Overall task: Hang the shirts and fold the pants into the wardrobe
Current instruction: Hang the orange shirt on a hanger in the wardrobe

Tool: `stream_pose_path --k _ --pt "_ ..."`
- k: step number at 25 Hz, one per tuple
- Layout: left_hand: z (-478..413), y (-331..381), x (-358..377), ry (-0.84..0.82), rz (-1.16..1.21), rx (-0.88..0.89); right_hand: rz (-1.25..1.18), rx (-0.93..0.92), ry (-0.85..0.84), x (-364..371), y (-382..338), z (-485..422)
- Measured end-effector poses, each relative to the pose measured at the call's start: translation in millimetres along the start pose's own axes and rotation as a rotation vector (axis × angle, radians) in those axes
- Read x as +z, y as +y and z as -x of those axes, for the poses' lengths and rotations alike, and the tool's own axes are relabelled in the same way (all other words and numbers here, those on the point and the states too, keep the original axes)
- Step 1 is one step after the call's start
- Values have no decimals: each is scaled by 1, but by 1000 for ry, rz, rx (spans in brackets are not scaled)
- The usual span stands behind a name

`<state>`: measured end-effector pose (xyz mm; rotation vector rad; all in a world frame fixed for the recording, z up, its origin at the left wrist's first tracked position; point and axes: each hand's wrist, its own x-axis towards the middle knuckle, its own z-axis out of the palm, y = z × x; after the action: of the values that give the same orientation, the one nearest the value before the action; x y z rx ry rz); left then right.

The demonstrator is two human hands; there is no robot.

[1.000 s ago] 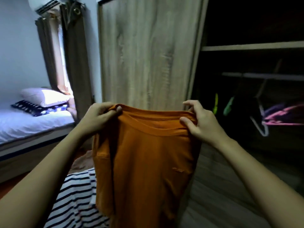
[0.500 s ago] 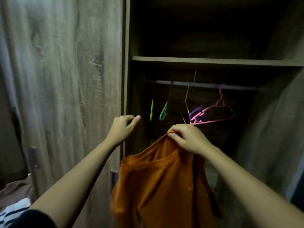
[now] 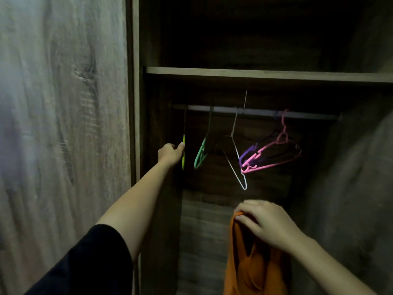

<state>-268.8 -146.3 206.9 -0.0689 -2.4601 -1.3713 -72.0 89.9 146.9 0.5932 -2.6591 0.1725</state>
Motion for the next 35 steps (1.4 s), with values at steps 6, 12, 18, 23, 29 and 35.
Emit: stream_pose_path --k 6,12,18,23,29,35 --pt "-20 14 22 14 115 -12 -38 109 7 18 15 -5" --pt "-14 32 6 114 26 77 -43 63 84 8 7 -27" --pt "39 17 -9 127 135 125 -17 -4 98 2 -5 -35" --pt "131 -27 2 224 222 154 -139 -34 77 -1 -15 -32" --pt "237 -78 0 201 377 181 -196 -166 -134 -6 -26 -34" --pt "226 -83 -8 164 190 51 147 -234 -351 1 -33 -33"
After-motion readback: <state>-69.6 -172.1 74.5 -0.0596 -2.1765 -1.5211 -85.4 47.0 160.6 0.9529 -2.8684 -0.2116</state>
